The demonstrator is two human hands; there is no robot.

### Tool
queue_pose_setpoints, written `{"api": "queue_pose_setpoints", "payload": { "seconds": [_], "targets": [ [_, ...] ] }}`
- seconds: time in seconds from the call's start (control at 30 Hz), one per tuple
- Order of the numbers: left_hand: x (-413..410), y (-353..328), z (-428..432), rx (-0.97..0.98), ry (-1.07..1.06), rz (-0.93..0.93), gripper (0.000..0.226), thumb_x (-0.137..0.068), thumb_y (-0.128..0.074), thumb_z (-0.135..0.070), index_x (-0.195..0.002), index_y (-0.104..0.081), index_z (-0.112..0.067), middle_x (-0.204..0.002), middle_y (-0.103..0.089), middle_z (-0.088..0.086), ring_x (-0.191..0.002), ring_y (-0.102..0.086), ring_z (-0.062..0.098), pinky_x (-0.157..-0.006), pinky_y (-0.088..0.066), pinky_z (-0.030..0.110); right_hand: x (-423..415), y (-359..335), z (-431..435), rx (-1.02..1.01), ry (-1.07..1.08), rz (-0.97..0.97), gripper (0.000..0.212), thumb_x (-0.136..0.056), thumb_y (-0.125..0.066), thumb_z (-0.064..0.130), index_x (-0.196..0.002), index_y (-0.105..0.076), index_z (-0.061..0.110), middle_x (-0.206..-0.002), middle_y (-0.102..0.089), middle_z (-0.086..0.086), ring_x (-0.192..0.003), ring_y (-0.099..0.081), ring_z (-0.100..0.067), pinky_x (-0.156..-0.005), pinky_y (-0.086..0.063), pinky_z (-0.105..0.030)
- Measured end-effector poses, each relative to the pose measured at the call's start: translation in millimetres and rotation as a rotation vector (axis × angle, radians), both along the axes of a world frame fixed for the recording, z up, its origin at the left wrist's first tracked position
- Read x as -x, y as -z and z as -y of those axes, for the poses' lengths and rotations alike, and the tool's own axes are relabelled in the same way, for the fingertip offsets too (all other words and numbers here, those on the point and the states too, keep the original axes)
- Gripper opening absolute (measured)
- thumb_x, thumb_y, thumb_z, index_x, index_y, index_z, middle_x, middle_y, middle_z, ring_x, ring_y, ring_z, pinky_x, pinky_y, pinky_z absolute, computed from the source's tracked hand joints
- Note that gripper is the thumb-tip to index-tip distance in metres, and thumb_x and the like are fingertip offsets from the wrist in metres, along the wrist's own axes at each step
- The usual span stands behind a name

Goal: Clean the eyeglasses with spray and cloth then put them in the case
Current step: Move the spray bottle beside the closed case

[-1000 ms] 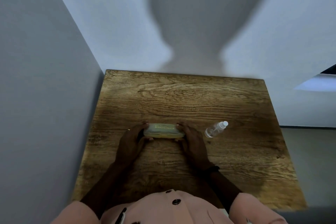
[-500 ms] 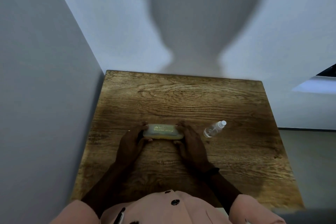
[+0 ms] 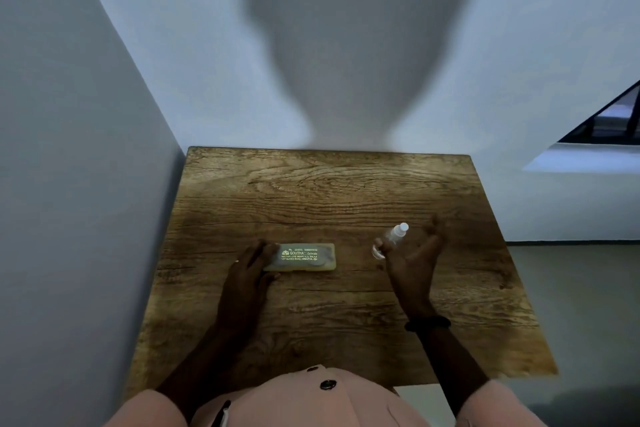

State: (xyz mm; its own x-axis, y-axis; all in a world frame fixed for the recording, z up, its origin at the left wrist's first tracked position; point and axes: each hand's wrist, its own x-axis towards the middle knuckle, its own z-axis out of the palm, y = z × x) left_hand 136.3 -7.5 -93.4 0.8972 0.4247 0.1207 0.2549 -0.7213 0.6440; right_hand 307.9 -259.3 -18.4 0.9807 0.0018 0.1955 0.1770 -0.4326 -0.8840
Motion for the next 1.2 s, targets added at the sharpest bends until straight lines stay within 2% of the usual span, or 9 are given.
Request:
{"api": "queue_pose_setpoints", "payload": {
  "seconds": [0.1, 0.17, 0.23, 0.4, 0.53, 0.67, 0.8, 0.93, 1.2],
  "targets": [
    [2, -4, 1, -0.027, 0.023, 0.003, 0.060, -0.095, -0.069, -0.017, -0.151, -0.047, -0.024, -0.154, -0.046, 0.008, -0.135, -0.049, 0.028, -0.108, -0.050, 0.045, -2, 16, -6, 0.032, -0.112, -0.148, 0.097, -0.073, -0.090, 0.021, -0.150, -0.031, 0.015, -0.148, -0.044, -0.007, -0.132, -0.049, -0.022, -0.105, -0.049, -0.041],
    [3, -5, 2, -0.020, 0.030, 0.012, 0.060, -0.096, -0.069, -0.019, -0.152, -0.047, -0.024, -0.154, -0.045, 0.008, -0.134, -0.049, 0.027, -0.107, -0.051, 0.044, 1, 23, -9, 0.071, -0.117, -0.155, 0.060, -0.082, -0.082, 0.021, -0.132, -0.051, 0.010, -0.122, -0.064, -0.009, -0.109, -0.064, -0.022, -0.092, -0.056, -0.047],
    [3, -6, 3, -0.005, 0.019, 0.017, 0.060, -0.095, -0.070, -0.022, -0.151, -0.048, -0.023, -0.154, -0.045, 0.008, -0.134, -0.049, 0.026, -0.107, -0.051, 0.043, 5, 26, -11, 0.090, -0.110, -0.129, 0.031, -0.087, -0.075, 0.024, -0.111, -0.062, 0.010, -0.098, -0.071, -0.004, -0.089, -0.068, -0.017, -0.079, -0.057, -0.046],
    [0, -8, 7, -0.013, 0.010, 0.034, 0.059, -0.094, -0.073, -0.021, -0.149, -0.052, -0.016, -0.151, -0.050, 0.013, -0.131, -0.052, 0.030, -0.105, -0.050, 0.043, 11, 21, -20, 0.067, -0.160, -0.123, 0.041, -0.079, -0.066, 0.049, -0.101, -0.064, 0.015, -0.090, -0.072, 0.003, -0.083, -0.069, -0.012, -0.071, -0.055, -0.032],
    [0, -11, 9, -0.019, -0.004, 0.029, 0.056, -0.094, -0.072, -0.018, -0.147, -0.054, -0.014, -0.151, -0.051, 0.013, -0.131, -0.052, 0.030, -0.107, -0.046, 0.038, 17, 17, -30, 0.053, -0.213, -0.100, 0.028, -0.080, -0.080, 0.027, -0.102, -0.064, 0.016, -0.089, -0.071, 0.007, -0.081, -0.067, -0.005, -0.068, -0.053, -0.027],
    [-1, -13, 9, -0.011, -0.002, 0.022, 0.056, -0.095, -0.071, -0.017, -0.147, -0.053, -0.014, -0.152, -0.050, 0.013, -0.133, -0.051, 0.030, -0.108, -0.040, 0.034, 22, 11, -41, 0.002, -0.254, -0.109, 0.039, -0.078, -0.072, 0.039, -0.108, -0.062, 0.016, -0.093, -0.071, 0.003, -0.084, -0.068, -0.011, -0.067, -0.052, -0.024],
    [0, -16, 13, 0.040, -0.017, 0.041, 0.057, -0.095, -0.070, -0.015, -0.149, -0.052, -0.017, -0.152, -0.049, 0.012, -0.133, -0.047, 0.022, -0.108, -0.037, 0.031, 25, 23, -42, 0.044, -0.253, -0.117, 0.037, -0.081, -0.077, 0.024, -0.112, -0.061, 0.015, -0.097, -0.071, 0.002, -0.087, -0.068, -0.011, -0.070, -0.055, -0.030],
    [0, -16, 14, 0.035, -0.008, 0.050, 0.058, -0.094, -0.072, -0.014, -0.148, -0.051, -0.017, -0.150, -0.051, 0.014, -0.133, -0.050, 0.028, -0.108, -0.039, 0.032, 32, 29, -37, 0.085, -0.276, -0.079, 0.037, -0.084, -0.067, 0.037, -0.111, -0.058, 0.015, -0.095, -0.070, 0.002, -0.083, -0.066, -0.011, -0.067, -0.046, -0.016],
    [-2, -14, 15, 0.039, -0.006, 0.044, 0.057, -0.093, -0.072, -0.012, -0.147, -0.053, -0.015, -0.149, -0.052, 0.013, -0.132, -0.052, 0.030, -0.107, -0.044, 0.036, 30, 35, -34, 0.153, -0.288, -0.051, 0.030, -0.088, -0.071, 0.014, -0.115, -0.057, 0.015, -0.098, -0.069, 0.002, -0.085, -0.065, -0.013, -0.069, -0.047, -0.022]
  ]
}}
